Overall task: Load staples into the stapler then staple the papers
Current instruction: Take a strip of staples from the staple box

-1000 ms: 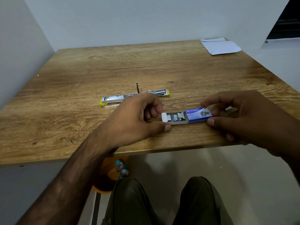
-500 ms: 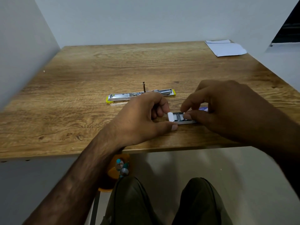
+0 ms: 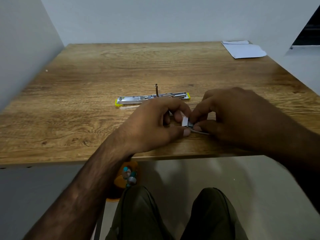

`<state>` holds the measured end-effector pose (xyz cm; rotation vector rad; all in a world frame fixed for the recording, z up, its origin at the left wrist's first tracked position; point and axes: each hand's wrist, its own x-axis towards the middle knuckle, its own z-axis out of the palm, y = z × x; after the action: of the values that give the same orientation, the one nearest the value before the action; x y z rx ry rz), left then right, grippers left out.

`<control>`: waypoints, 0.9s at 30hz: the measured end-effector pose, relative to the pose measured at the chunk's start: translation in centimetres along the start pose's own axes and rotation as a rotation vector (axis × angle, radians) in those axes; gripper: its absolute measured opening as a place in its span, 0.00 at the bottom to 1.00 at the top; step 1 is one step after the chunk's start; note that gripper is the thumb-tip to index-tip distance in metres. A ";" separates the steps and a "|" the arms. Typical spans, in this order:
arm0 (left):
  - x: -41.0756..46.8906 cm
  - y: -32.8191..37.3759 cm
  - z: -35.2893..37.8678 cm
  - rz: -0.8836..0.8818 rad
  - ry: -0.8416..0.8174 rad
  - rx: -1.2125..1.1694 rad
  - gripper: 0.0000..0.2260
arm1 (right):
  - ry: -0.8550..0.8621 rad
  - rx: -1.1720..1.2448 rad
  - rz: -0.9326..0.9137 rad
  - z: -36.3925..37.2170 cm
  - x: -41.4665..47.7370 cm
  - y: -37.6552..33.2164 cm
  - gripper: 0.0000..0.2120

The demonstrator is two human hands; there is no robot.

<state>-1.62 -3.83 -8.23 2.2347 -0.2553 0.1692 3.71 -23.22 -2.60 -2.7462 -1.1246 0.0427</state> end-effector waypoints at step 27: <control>-0.1 0.1 0.0 -0.031 0.031 -0.046 0.14 | -0.038 -0.102 0.056 -0.6 0.5 -1.7 0.09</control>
<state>-1.74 -3.87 -8.14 2.1877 -0.2055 0.1797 2.93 -21.80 -1.70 -2.8781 -1.0880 0.0464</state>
